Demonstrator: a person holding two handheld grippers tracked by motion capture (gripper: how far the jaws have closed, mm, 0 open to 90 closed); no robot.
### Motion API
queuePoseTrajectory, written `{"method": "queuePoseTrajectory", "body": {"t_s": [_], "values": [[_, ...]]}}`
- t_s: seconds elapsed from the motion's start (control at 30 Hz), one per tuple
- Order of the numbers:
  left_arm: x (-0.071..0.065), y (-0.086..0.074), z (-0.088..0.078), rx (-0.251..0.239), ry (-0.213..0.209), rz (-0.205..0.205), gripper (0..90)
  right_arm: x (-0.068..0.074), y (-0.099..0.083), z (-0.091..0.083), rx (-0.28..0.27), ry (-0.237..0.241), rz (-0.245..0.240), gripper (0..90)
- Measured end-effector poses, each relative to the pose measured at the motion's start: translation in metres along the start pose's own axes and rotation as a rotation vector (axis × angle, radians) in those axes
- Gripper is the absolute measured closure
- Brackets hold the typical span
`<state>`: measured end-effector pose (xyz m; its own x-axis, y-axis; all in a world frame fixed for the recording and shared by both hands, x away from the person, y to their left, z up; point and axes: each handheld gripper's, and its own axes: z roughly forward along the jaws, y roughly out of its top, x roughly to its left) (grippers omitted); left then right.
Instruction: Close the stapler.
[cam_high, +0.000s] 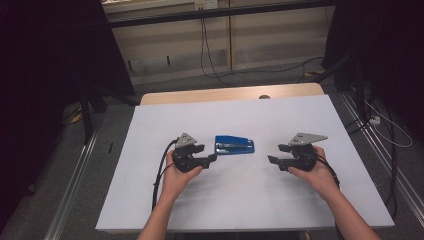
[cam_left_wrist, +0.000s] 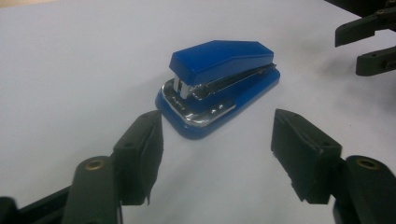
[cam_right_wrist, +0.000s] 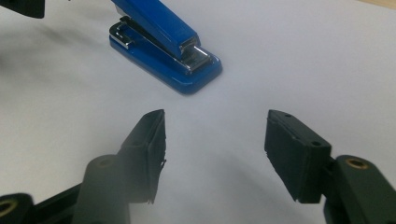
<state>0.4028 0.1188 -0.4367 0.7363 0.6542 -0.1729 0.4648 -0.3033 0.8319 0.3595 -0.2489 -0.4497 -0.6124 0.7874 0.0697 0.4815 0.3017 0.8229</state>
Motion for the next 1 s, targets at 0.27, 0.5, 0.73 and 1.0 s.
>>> {"method": "queuePoseTrajectory", "body": {"t_s": [0.27,0.5,0.73,1.0], "values": [[0.001,-0.003,-0.012,0.002,0.019,0.003,26.3,0.006,-0.005,-0.013,-0.007,-0.009,-0.006,32.7],[0.002,-0.007,-0.023,-0.005,0.021,0.004,17.8,0.009,-0.009,-0.023,-0.008,-0.022,-0.006,28.8],[0.005,-0.012,-0.035,-0.009,0.015,0.022,12.2,0.012,-0.016,-0.028,0.0,-0.029,-0.008,25.6],[0.008,-0.018,-0.045,-0.021,0.006,0.021,10.2,0.015,-0.022,-0.034,0.008,-0.031,-0.013,23.0]]}}
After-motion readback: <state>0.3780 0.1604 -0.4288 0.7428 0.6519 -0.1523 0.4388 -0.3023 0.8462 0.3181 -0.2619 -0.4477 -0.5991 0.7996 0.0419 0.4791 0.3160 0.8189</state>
